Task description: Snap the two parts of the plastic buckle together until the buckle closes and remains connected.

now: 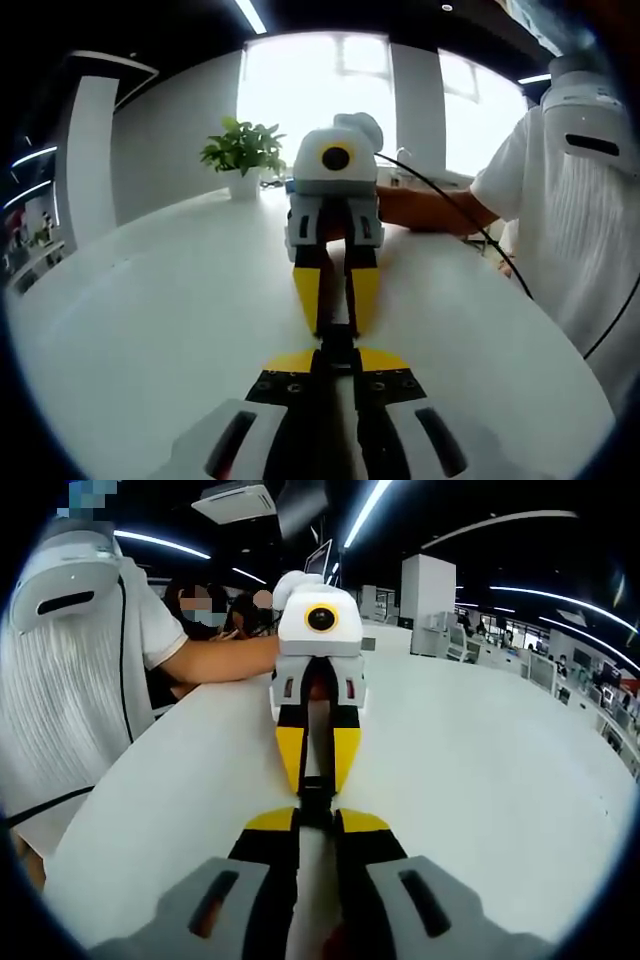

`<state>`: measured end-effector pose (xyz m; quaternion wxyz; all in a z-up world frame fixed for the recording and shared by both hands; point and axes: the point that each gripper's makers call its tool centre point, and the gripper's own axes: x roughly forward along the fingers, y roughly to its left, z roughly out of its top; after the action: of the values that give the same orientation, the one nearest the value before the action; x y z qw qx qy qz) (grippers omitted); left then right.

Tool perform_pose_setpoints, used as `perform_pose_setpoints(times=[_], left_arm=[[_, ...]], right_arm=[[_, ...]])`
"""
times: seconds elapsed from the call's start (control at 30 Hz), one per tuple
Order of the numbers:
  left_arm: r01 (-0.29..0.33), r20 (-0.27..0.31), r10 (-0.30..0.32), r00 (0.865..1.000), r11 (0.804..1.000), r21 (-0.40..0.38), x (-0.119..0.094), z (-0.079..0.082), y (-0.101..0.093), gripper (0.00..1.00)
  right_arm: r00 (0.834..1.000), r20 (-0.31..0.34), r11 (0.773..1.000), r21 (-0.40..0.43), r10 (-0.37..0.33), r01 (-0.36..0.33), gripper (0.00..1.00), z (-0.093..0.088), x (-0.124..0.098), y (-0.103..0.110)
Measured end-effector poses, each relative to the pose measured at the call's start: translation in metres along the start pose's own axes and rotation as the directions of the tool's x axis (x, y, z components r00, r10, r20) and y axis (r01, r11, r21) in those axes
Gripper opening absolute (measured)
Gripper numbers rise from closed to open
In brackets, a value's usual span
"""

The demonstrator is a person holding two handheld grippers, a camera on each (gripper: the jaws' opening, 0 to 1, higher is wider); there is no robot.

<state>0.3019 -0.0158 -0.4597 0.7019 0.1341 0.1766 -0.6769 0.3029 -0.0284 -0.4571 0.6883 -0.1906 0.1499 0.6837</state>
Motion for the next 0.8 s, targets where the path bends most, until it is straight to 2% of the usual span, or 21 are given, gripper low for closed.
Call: perform_pose_setpoints(times=[0.37, 0.8], left_arm=[[0.001, 0.003, -0.001, 1.0, 1.0, -0.001, -0.001, -0.0005, 0.0037, 0.12], [0.001, 0.004, -0.001, 1.0, 1.0, 0.0, 0.0008, 0.0002, -0.0007, 0.12]], right_arm=[[1.0, 0.005, 1.0, 0.013, 0.006, -0.006, 0.28, 0.0, 0.0004, 0.0007], [1.0, -0.001, 1.0, 0.021, 0.007, -0.007, 0.28, -0.0007, -0.0007, 0.0017]])
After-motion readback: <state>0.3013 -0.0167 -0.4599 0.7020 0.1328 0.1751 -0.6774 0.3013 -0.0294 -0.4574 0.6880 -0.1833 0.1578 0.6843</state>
